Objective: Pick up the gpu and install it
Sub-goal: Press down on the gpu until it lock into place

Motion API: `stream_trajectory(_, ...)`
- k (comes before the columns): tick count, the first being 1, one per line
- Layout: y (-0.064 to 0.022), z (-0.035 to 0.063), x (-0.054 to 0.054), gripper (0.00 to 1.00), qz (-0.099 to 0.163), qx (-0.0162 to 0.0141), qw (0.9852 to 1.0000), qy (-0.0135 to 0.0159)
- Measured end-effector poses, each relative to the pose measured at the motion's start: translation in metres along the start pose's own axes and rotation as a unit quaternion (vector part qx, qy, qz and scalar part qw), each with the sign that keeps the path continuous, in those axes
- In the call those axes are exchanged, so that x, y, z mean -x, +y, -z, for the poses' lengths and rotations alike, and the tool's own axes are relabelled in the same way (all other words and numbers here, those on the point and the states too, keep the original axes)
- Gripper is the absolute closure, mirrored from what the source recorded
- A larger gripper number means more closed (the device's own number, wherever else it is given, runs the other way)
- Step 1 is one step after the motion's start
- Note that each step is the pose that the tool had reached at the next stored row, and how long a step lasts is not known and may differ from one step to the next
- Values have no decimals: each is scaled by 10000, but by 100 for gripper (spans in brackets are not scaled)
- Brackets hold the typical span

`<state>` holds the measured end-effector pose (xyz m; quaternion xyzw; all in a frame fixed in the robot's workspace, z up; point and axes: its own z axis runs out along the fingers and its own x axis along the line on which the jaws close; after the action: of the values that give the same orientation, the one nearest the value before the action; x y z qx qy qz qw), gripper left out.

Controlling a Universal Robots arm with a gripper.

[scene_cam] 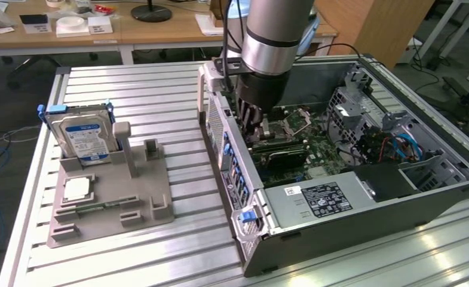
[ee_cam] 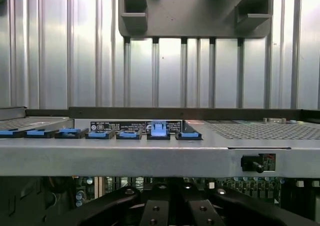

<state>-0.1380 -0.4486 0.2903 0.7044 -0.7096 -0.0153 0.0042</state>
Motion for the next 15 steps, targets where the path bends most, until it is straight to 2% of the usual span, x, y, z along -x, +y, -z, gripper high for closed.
stream_trajectory(3, -8, -16, 0, 89, 1, 21, 10000, 1)
stream_trajectory(7, -22, -19, -17, 89, -1, 26, 10000, 6)
stream_trajectory(15, -60, -16, -155, 89, -8, 59, 10000, 16)
